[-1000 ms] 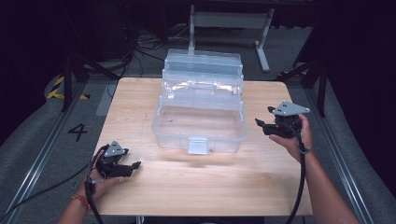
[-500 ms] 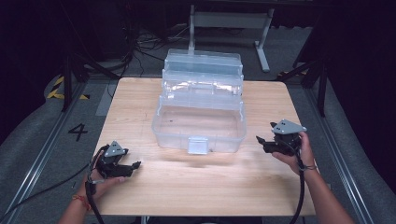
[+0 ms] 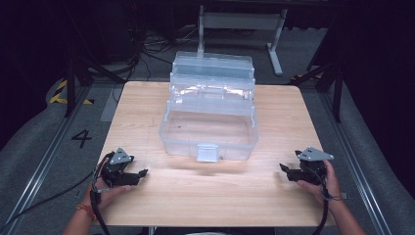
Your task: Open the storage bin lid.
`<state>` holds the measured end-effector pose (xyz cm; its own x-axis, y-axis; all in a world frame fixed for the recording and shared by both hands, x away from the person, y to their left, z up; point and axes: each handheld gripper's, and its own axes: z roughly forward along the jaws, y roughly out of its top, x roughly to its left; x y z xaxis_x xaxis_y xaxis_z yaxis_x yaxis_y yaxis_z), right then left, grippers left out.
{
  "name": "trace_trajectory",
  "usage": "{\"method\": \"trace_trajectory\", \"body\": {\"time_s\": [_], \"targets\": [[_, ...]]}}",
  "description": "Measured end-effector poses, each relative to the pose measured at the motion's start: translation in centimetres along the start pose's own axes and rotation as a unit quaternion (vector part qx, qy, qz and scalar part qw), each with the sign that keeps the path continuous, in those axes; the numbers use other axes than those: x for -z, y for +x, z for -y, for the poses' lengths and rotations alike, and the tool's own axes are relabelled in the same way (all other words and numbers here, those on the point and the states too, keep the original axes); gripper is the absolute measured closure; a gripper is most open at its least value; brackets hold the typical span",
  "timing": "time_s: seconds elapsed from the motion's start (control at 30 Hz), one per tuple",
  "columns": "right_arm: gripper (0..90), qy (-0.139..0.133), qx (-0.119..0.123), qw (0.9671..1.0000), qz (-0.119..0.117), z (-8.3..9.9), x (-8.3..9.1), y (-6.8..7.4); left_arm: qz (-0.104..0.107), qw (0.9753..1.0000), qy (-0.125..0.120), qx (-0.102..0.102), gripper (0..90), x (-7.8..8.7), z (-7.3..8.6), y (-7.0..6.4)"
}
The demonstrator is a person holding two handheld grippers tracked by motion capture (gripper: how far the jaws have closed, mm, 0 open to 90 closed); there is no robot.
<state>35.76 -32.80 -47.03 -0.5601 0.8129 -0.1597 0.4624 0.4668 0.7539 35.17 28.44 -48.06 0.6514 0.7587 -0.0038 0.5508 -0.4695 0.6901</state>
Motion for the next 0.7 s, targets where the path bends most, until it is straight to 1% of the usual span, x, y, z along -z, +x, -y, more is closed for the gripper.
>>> {"method": "trace_trajectory", "body": {"time_s": [0.07,0.1,0.17,0.23,0.27,0.3,0.33,0.37,0.4,0.43,0.6,0.7], "targets": [[21.1,0.007,-0.016,0.9998,-0.003,1.0,0.0,-0.1,-0.002,1.0000,0.000,0.003,22.9,0.0,0.0,-0.1],[20.5,0.011,-0.018,0.9998,-0.001,1.5,-0.1,-0.2,-0.006,1.0000,-0.002,0.003,22.8,0.0,0.0,-0.1],[20.4,0.004,-0.039,0.9992,-0.009,2.2,0.1,-0.4,-0.008,1.0000,-0.004,0.000,22.5,-0.1,0.0,0.0],[19.6,0.007,-0.044,0.9990,-0.008,2.4,0.3,-0.6,-0.009,1.0000,-0.003,0.001,22.0,-0.1,0.0,0.0],[19.6,0.007,-0.048,0.9987,-0.013,2.5,0.3,-0.7,-0.005,1.0000,0.000,0.006,21.6,-0.1,0.0,-0.1],[19.6,0.009,-0.050,0.9985,-0.021,2.5,0.3,-0.8,-0.006,1.0000,-0.001,0.004,21.2,-0.1,0.0,0.0],[19.5,0.011,-0.055,0.9980,-0.028,2.5,0.3,-0.9,-0.005,1.0000,0.000,0.006,21.0,-0.1,-0.1,0.0],[19.5,0.011,-0.055,0.9980,-0.028,2.5,0.3,-0.9,-0.005,1.0000,0.000,0.006,20.6,-0.1,-0.1,0.0],[18.4,0.013,-0.061,0.9974,-0.034,2.5,0.2,-1.1,-0.007,1.0000,0.000,0.006,20.6,-0.1,-0.1,-0.1],[16.3,0.021,-0.081,0.9958,-0.038,2.5,0.1,-1.4,-0.008,0.9999,0.000,0.007,20.5,-0.1,-0.1,-0.1],[14.3,0.023,-0.085,0.9957,-0.028,2.5,0.1,-1.3,-0.013,0.9999,-0.002,0.004,20.4,-0.1,0.0,-0.1],[14.3,0.023,-0.086,0.9956,-0.028,2.5,0.1,-1.3,-0.013,0.9999,-0.002,0.004,20.4,-0.1,0.0,-0.1]]}}
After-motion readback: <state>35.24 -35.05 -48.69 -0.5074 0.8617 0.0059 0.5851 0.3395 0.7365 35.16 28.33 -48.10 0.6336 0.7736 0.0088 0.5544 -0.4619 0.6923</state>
